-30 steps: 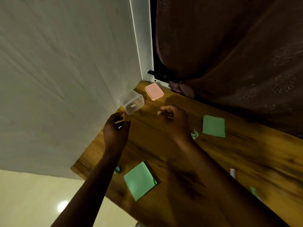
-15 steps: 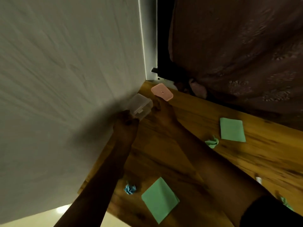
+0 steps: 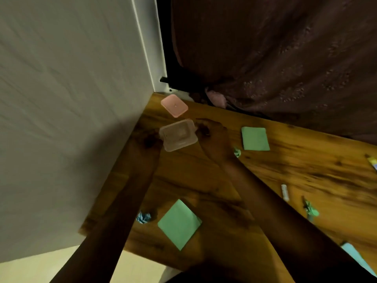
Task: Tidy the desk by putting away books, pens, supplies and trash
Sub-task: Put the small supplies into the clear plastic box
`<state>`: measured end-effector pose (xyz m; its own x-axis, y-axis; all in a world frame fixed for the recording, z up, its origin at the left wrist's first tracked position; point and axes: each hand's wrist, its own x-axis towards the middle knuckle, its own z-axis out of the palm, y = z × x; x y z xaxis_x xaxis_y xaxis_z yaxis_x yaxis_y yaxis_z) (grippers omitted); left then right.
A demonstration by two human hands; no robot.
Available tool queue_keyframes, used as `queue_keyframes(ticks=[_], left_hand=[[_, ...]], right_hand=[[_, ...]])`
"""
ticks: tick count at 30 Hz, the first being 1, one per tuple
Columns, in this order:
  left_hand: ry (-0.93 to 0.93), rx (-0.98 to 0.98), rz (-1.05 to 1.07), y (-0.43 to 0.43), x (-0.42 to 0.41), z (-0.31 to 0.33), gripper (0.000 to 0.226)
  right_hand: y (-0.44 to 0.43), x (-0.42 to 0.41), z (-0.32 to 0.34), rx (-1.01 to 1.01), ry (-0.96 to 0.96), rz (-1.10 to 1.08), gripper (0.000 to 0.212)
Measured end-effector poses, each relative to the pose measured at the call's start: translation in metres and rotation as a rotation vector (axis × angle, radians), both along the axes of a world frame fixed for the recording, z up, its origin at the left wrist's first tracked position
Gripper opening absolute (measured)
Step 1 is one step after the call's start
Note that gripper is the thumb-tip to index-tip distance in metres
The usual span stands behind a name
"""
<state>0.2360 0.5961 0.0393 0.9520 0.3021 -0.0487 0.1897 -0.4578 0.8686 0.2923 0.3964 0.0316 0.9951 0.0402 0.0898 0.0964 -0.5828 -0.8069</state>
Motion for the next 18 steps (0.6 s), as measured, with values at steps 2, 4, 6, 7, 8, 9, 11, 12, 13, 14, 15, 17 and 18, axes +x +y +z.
queue_keyframes(ticks=[2,4,6,7,8,9,11,12,13,14,15,17,18], left_hand=[[0.027,-0.040,0.007,-0.018,-0.006,0.001,0.018],[0.012,-0.059,-0.106,-0.040,-0.017,0.002,0.017],[-0.005,-0.089,-0.103,-0.065,-0.030,0.004,0.013],[-0.010,-0.145,-0.100,-0.078,-0.039,0.007,0.013],[-0.006,-0.197,-0.105,-0.089,-0.047,0.010,0.015],[-0.003,-0.236,-0.128,-0.103,-0.058,0.013,0.016],[0.025,-0.318,-0.170,-0.127,-0.077,0.012,0.020],[0.042,-0.374,-0.183,-0.139,-0.086,0.011,0.021],[0.066,-0.421,-0.193,-0.147,-0.093,0.011,0.022],[0.076,-0.449,-0.212,-0.157,-0.100,0.006,0.021],[0.091,-0.460,-0.221,-0.166,-0.108,0.003,0.020],[0.106,-0.445,-0.253,-0.186,-0.126,0.001,0.019],[0.115,-0.440,-0.268,-0.193,-0.133,-0.003,0.019]], right_hand=[[-0.030,-0.026,0.008,0.008,-0.003,-0.021,0.030],[-0.059,-0.054,0.016,0.018,-0.005,-0.029,0.027],[-0.088,-0.084,0.021,0.020,0.033,-0.044,0.025],[-0.102,-0.099,0.022,0.040,0.068,-0.060,0.024],[-0.114,-0.112,0.023,0.076,0.103,-0.083,0.024],[-0.127,-0.125,0.021,0.116,0.132,-0.117,0.024],[-0.154,-0.152,0.018,0.168,0.160,-0.179,0.023],[-0.167,-0.165,0.017,0.183,0.172,-0.199,0.023],[-0.177,-0.176,0.015,0.200,0.188,-0.219,0.022],[-0.189,-0.188,0.013,0.211,0.202,-0.241,0.021],[-0.199,-0.200,0.010,0.219,0.221,-0.261,0.020],[-0.218,-0.222,0.007,0.242,0.267,-0.296,0.021],[-0.224,-0.232,0.006,0.254,0.283,-0.302,0.022]])
